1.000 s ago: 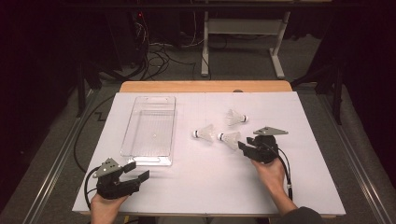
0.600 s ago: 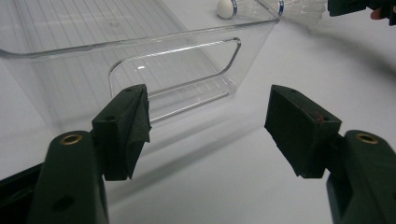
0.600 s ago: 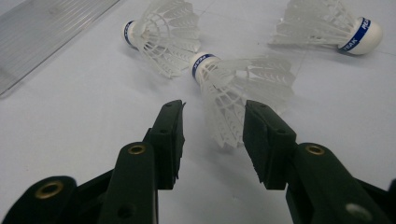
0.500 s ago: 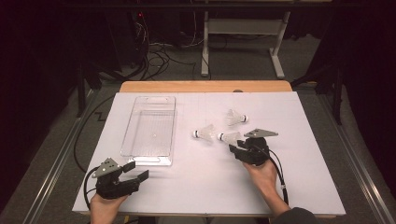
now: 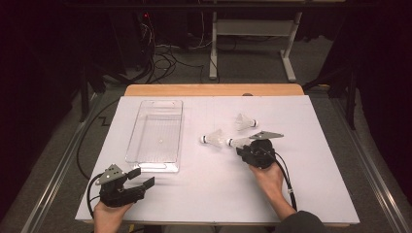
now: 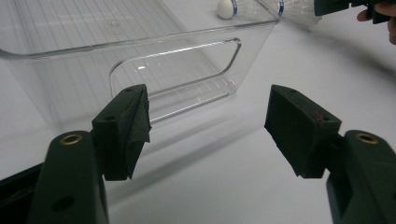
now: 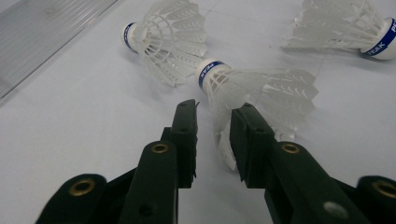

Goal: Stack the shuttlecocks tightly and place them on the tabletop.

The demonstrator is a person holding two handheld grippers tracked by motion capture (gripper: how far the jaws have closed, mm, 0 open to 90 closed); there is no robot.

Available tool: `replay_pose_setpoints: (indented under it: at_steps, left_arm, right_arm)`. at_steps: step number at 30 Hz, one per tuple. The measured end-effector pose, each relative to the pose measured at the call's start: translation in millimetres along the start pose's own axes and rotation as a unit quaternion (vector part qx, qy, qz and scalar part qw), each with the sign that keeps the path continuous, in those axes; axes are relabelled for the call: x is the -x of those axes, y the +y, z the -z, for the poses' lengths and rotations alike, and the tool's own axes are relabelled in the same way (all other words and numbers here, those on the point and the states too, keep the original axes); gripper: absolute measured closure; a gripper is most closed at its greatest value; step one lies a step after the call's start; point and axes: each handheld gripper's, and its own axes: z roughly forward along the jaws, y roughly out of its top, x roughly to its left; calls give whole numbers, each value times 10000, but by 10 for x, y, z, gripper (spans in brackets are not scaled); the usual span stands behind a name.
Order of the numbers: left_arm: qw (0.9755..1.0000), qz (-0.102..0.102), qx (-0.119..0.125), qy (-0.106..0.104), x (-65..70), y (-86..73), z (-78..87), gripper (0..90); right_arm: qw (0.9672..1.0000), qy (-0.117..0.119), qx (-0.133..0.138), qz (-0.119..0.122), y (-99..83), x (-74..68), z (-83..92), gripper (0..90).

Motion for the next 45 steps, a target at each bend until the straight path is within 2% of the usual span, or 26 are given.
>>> replay_pose_setpoints:
  at_steps: [17, 31, 45]
  left_arm:
    - [10000, -11, 6, -8, 3, 0, -1, 315]
    - [10000, -12, 24, 14, -1, -1, 3, 315]
    - [10000, -18, 36, 35, -3, -3, 1, 315]
  right_arm:
    - [10000, 63, -37, 20, 39, 18, -23, 898]
    - [9998, 112, -62, 144, 106, 3, 20, 900]
    - [9988, 402, -81, 265, 227, -56, -5, 900]
